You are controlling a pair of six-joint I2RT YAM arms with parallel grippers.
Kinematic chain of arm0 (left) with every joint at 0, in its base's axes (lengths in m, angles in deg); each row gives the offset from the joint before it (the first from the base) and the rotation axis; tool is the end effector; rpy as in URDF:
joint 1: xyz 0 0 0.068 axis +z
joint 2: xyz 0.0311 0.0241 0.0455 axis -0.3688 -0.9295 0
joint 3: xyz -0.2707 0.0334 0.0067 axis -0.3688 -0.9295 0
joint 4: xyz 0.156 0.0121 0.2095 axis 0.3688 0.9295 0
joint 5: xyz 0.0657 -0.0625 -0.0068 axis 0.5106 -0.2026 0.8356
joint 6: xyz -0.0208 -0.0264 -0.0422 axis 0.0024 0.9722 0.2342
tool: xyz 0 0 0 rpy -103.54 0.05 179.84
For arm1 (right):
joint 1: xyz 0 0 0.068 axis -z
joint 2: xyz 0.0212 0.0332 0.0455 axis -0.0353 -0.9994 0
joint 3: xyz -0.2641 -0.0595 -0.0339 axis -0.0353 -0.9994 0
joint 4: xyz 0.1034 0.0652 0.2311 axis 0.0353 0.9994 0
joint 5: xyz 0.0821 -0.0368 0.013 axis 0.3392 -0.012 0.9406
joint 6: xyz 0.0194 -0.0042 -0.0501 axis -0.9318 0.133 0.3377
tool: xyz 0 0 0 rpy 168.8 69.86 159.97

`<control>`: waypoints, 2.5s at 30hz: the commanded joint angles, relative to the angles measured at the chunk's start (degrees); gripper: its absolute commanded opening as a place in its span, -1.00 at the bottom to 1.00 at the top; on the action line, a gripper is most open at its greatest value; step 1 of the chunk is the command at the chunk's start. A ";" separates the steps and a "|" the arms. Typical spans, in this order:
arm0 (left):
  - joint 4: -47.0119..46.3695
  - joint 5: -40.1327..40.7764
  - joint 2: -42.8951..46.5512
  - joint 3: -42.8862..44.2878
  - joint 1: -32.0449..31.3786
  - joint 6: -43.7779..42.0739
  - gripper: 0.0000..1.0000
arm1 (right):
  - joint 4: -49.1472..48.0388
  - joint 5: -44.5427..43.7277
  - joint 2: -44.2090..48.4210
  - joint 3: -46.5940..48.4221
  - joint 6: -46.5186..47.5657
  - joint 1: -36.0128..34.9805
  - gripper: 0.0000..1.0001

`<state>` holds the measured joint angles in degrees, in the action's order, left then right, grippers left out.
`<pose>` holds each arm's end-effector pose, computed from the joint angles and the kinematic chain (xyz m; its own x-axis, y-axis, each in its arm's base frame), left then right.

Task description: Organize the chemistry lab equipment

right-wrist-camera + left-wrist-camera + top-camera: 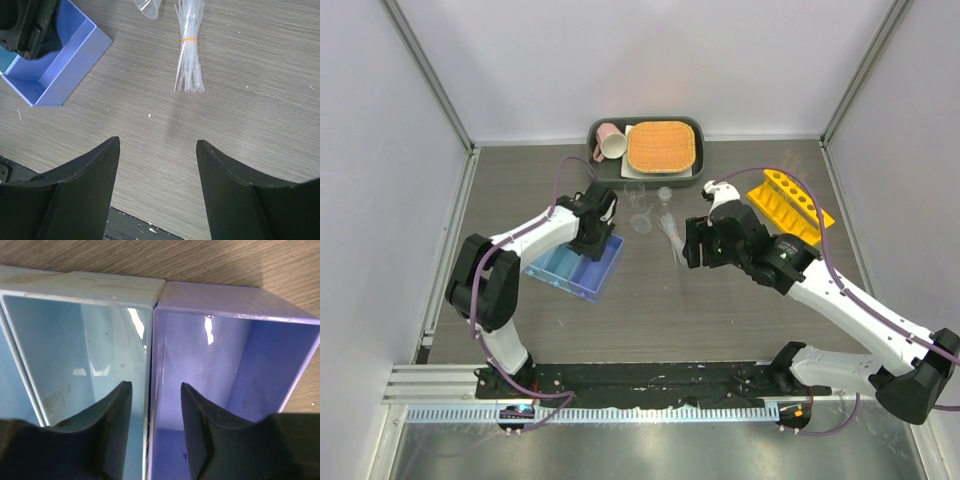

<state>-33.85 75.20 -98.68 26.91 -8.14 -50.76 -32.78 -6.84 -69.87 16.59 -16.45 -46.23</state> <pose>0.3022 -0.1655 0.2022 -0.8773 0.3355 -0.3432 0.3124 0.9420 0.1224 0.1677 0.1525 0.3345 -0.6442 -0.1035 -0.7579 -0.3402 0.9262 0.1626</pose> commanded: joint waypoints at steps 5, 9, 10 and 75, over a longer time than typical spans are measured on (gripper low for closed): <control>2.95 -2.44 4.16 0.34 -0.28 0.78 0.32 | 1.71 0.01 -2.29 7.17 -0.17 -0.44 0.37; 5.67 -2.79 8.37 0.43 -0.37 2.62 0.38 | 3.30 -2.35 -4.40 11.38 0.35 -0.44 0.41; 6.03 -2.96 9.77 0.34 -0.37 3.24 0.39 | 3.47 -4.62 -5.28 13.13 0.70 -0.44 0.43; 0.94 1.52 73.59 -23.65 -0.54 14.49 1.00 | 9.45 2.56 -73.66 62.72 5.63 13.62 0.47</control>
<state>-30.09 75.81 -25.77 3.90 -8.62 -35.20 -22.68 -3.41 -144.18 76.53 -11.49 -32.31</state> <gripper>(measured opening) 0.996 0.747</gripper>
